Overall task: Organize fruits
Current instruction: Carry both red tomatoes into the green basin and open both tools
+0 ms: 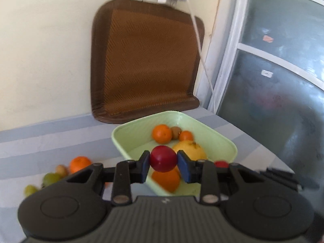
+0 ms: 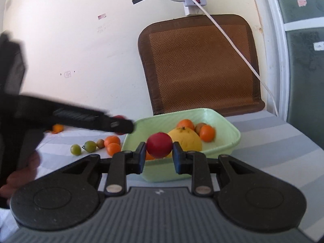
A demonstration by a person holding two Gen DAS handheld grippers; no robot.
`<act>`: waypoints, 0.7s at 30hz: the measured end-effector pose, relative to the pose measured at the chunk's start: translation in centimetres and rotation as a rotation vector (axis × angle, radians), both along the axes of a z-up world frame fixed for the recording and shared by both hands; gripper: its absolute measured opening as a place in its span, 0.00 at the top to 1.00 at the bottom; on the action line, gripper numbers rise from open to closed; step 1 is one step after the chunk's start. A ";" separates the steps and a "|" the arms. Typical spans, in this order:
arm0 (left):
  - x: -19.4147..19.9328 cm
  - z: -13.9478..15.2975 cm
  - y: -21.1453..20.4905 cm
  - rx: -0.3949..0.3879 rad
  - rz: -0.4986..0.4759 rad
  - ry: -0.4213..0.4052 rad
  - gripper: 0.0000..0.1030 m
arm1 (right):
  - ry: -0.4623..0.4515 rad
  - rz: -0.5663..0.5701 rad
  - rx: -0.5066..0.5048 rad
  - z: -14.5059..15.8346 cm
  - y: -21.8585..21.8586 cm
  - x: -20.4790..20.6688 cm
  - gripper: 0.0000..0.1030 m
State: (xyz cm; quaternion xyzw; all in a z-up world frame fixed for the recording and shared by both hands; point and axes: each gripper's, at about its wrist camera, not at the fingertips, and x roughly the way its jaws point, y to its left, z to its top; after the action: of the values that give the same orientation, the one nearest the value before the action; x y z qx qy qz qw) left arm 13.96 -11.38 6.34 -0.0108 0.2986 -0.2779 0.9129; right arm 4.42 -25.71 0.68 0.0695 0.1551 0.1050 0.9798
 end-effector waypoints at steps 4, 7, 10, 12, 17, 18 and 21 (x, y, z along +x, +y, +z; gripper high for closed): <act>2.1 -1.0 -1.2 0.026 0.028 0.034 0.70 | -0.005 0.010 -0.043 -0.3 0.1 0.6 0.69; 3.1 -1.4 -1.5 0.034 0.043 0.050 0.55 | -0.012 0.008 -0.063 -0.6 0.0 0.6 0.69; 3.2 -1.1 -1.2 0.034 0.052 0.043 0.50 | -0.018 0.009 -0.057 -0.6 -0.1 0.5 0.69; 2.7 0.2 0.2 0.005 0.061 0.015 0.50 | -0.030 0.004 -0.058 -0.4 -0.1 0.2 0.69; 1.0 3.6 7.7 -0.090 0.174 -0.082 0.50 | -0.055 0.008 -0.049 0.6 0.2 -0.5 0.69; 0.6 3.8 9.3 -0.095 0.207 -0.094 0.50 | -0.057 0.016 -0.042 0.9 0.4 -0.5 0.69; -0.3 3.5 13.6 -0.049 0.306 -0.116 0.49 | -0.050 0.067 -0.017 1.4 1.5 -0.2 0.69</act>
State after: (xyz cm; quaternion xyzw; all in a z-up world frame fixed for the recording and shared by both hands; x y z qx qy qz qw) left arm 13.65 2.22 9.82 -0.0625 0.2332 -0.1429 0.9598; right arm 4.21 -24.20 2.12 0.0532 0.1335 0.1381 0.9799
